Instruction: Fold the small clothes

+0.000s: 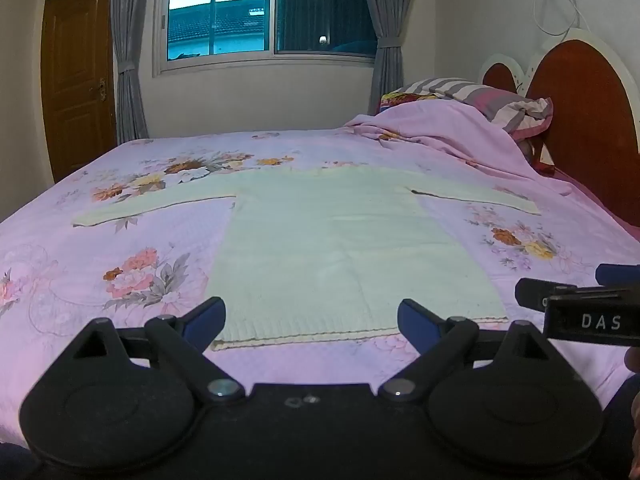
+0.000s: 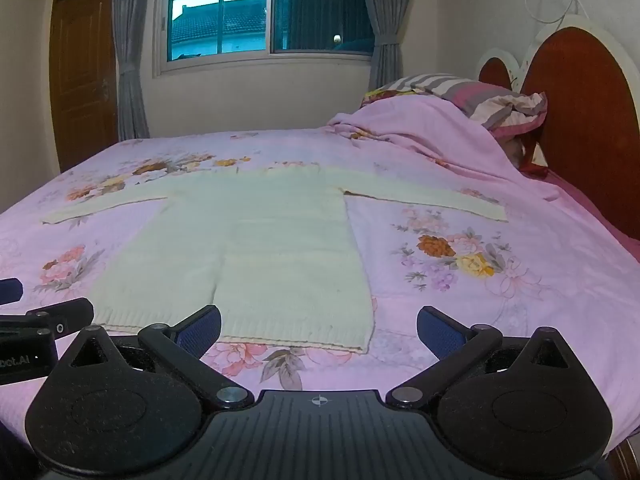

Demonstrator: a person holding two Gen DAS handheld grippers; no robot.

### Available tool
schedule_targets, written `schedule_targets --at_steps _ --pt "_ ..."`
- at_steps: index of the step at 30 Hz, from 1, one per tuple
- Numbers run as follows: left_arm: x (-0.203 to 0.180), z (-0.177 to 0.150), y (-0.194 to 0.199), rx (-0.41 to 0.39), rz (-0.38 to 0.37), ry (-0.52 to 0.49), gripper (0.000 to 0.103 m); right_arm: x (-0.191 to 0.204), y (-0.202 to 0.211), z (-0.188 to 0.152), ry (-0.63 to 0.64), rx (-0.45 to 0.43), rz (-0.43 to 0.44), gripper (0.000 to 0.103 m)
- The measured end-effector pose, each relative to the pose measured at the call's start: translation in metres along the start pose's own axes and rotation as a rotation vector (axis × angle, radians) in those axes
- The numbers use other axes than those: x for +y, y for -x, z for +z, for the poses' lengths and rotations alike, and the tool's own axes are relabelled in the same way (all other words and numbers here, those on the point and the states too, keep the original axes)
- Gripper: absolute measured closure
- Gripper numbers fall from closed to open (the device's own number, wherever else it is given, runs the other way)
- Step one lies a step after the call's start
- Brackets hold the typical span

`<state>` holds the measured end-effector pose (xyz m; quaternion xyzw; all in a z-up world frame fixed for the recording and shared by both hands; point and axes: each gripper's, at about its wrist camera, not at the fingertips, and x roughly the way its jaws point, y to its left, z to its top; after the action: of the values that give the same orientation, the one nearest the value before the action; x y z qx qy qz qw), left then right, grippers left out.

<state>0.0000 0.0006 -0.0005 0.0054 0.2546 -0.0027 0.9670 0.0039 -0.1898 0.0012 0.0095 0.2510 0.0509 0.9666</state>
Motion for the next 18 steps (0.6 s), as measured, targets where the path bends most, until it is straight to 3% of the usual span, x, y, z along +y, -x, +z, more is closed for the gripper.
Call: schedule_targets --at_steps 18 --pt "0.0061 0.0020 -0.0039 0.000 -0.003 -0.005 0.009 -0.0015 -0.0036 -0.0003 -0.005 0.001 0.005 0.000"
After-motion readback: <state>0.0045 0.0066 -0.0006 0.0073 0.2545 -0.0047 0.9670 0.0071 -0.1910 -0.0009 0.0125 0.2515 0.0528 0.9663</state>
